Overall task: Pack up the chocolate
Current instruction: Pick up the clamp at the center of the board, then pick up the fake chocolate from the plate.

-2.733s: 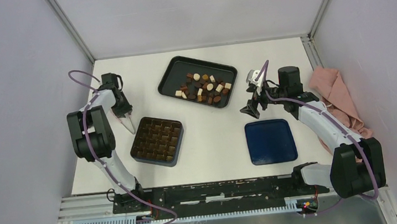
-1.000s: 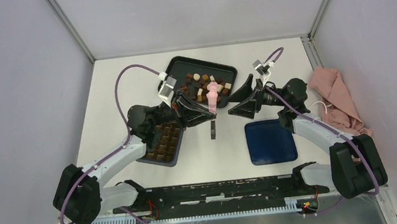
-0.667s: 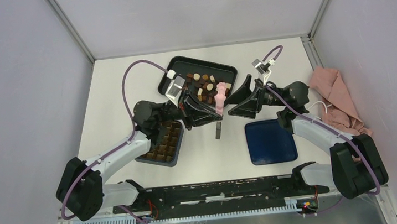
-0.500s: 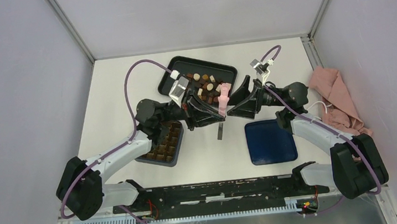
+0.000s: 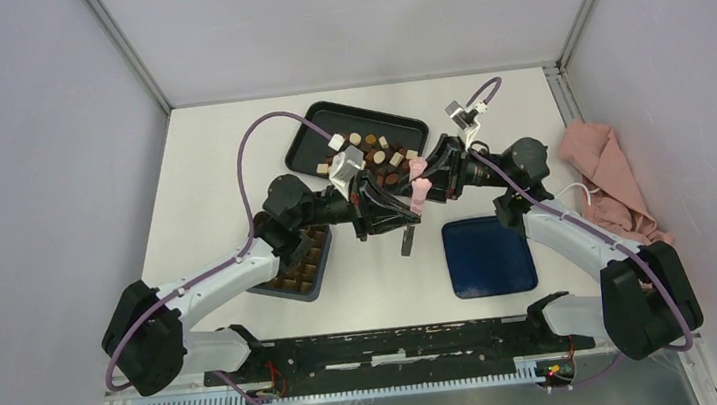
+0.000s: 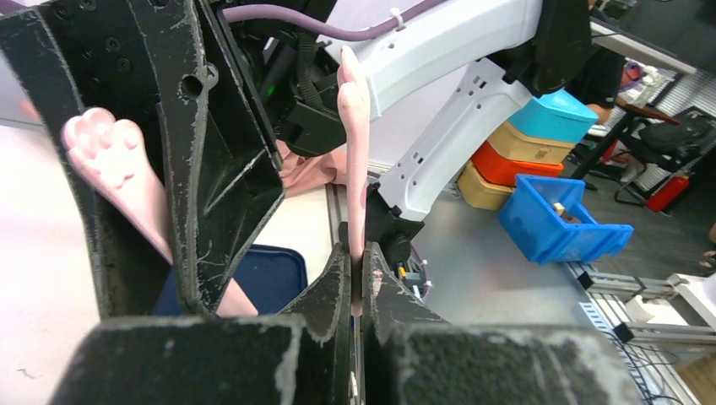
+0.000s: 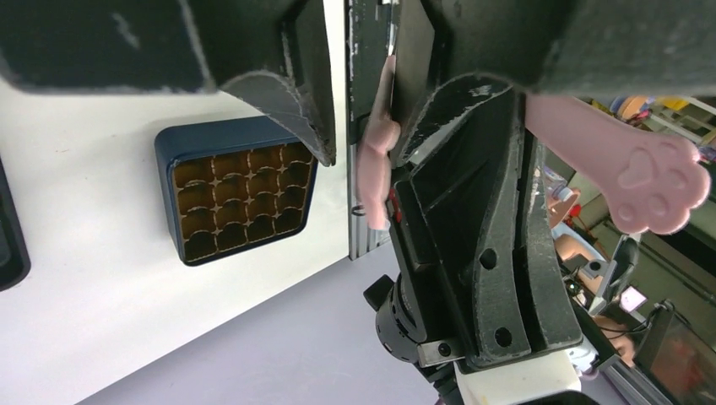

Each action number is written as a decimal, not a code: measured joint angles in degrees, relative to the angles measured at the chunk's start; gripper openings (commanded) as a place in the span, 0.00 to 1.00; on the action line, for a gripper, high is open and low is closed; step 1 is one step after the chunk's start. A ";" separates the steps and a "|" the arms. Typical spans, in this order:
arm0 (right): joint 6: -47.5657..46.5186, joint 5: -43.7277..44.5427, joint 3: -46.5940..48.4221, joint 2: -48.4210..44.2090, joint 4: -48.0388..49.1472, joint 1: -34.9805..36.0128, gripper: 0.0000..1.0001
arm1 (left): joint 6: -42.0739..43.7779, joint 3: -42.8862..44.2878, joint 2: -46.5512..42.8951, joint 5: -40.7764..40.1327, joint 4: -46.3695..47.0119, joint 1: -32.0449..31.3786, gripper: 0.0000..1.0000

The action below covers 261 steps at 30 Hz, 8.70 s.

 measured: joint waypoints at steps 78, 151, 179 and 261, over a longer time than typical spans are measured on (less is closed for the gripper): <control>6.43 -4.33 7.93 7.82 6.47 1.57 0.00 | -7.82 -20.26 5.38 -21.44 31.52 -1.97 0.83; 10.47 -1.14 3.41 7.34 12.04 2.16 0.00 | -0.66 -18.51 11.19 -27.58 40.61 -7.21 0.63; 13.35 0.42 2.56 7.30 15.43 2.16 0.00 | -0.72 -17.90 11.02 -28.57 40.63 -7.54 0.64; -73.77 9.01 11.78 0.68 -66.55 -10.99 0.75 | 18.67 47.98 37.64 -42.21 -95.36 26.03 0.48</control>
